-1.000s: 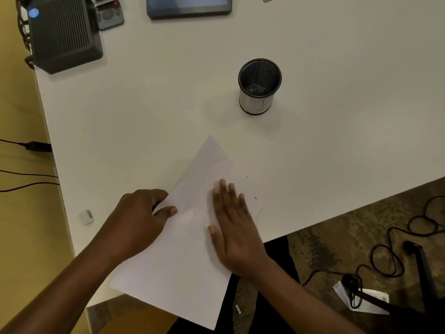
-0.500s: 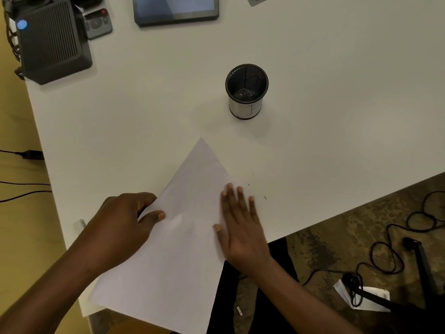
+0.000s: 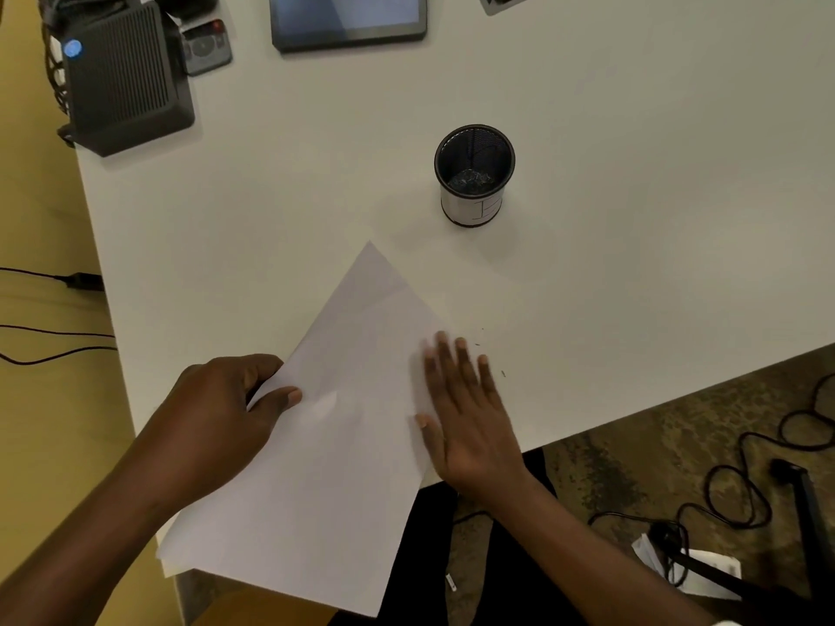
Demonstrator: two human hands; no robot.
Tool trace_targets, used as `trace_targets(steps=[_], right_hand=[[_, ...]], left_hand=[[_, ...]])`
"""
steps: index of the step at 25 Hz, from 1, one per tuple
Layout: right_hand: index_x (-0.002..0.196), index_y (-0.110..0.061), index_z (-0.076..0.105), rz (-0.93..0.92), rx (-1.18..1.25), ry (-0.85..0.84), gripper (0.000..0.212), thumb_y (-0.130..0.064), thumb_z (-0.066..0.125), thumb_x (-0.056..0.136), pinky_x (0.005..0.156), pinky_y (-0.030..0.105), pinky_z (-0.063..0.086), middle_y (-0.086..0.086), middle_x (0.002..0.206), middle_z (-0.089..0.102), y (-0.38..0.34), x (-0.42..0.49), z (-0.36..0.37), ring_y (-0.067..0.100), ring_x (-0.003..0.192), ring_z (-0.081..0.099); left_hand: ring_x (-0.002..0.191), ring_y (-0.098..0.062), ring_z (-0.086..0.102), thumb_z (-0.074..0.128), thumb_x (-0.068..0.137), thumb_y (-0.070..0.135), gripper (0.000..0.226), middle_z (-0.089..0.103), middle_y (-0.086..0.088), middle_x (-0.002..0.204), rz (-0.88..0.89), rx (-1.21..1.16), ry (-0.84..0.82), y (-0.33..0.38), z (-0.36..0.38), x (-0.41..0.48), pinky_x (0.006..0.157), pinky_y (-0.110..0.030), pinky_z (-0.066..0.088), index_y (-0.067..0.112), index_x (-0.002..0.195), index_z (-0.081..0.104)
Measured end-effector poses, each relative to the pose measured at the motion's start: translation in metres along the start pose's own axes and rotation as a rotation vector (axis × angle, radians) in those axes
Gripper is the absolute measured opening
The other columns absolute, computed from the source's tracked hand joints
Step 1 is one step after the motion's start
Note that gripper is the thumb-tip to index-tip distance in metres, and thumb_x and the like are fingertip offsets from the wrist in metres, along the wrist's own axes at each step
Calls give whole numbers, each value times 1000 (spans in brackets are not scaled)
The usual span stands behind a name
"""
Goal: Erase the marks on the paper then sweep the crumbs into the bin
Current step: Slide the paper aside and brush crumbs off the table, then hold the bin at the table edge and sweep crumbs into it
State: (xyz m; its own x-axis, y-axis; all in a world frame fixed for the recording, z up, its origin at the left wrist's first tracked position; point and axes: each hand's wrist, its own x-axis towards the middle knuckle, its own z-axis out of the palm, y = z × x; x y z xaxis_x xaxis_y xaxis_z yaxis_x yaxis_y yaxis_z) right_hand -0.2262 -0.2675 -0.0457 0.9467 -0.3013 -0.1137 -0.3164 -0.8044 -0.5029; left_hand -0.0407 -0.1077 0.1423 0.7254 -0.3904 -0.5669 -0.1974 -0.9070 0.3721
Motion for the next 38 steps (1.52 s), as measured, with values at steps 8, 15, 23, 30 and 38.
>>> trace_targets(steps=[8,15,23,30,38], right_hand=[[158,-6,22,37,148,117,65,-33,45,103,126,48,14,15,168,13,7,21,-27,29,157,5],[146,-11,48,54,199,167,50,-33,48,102,116,39,39,6,154,47,62,57,-62,19,145,39],[153,-9,37,-201,-10,-100,57,-35,37,102,123,43,27,7,164,29,135,75,-67,21,154,21],[157,-8,27,-291,-50,-148,60,-29,40,102,126,43,17,9,168,16,149,75,-62,22,157,9],[160,-13,17,-259,-84,-171,64,-34,37,102,128,34,5,4,170,8,149,74,-58,16,157,0]], left_hand=[[81,-26,73,70,95,21,7,78,0,88,-227,-316,141,-45,6,18,81,-46,58,25,92,75],[96,-32,63,72,93,16,10,70,-12,102,-562,-583,323,-139,50,73,91,-45,50,9,100,72],[115,-48,55,81,84,32,60,57,-30,124,-562,-105,562,-132,77,78,95,-55,48,-1,128,55],[134,-28,51,73,58,77,116,53,-10,146,82,-392,566,44,145,143,113,-48,41,8,147,43],[144,-16,40,82,54,74,123,46,5,154,232,-534,508,140,181,217,123,-57,17,18,152,34]])
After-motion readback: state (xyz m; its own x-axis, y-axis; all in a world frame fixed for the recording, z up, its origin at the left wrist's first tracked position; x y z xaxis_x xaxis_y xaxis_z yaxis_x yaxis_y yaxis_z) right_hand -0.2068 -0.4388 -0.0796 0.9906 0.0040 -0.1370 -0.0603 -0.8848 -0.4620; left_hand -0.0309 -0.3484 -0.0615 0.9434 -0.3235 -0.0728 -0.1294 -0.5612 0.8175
